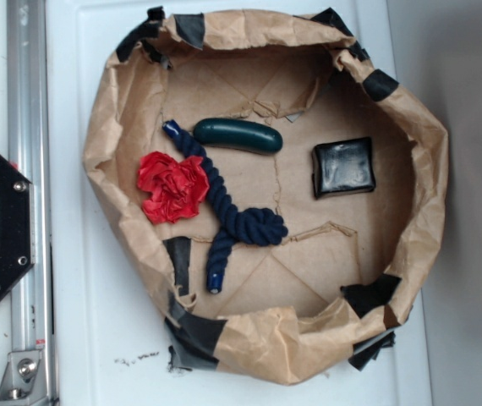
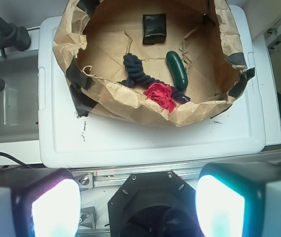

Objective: Grab the black box.

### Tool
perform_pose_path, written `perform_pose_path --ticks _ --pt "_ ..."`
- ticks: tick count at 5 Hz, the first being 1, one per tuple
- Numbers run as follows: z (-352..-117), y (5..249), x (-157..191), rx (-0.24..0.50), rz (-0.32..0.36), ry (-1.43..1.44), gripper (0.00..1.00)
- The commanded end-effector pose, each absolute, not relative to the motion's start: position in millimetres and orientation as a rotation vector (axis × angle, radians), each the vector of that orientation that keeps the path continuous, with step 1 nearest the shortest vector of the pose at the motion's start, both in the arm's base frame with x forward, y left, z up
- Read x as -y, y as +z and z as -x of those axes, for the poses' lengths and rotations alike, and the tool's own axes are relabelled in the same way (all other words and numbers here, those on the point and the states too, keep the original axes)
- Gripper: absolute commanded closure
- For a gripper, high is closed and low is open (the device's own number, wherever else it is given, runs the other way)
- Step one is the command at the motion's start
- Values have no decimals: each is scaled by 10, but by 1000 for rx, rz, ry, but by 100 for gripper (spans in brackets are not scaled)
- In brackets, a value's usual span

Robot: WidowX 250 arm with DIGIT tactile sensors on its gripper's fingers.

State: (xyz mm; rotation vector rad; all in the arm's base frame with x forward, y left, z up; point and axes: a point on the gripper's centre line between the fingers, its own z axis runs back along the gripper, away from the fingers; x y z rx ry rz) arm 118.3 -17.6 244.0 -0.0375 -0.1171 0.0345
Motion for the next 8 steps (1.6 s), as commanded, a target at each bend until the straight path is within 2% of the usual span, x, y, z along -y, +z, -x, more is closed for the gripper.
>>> perform_pose_path --ticks 1,2,3,4,5,6,7,8 --pt "-1183 2440 176 117 37 35 0" --pt "-1684 2101 64 244 -40 138 0" --pt "-2204 1831 13 292 -35 63 0" --pt "-2694 1456 -180 293 -18 110 0" --pt "-2996 981 -385 219 -82 106 0" --pt "-3212 591 -509 163 -91 39 0" --pt "-3435 251 -382 104 -14 -7 0" --pt "-3541 55 -245 73 27 -35 0"
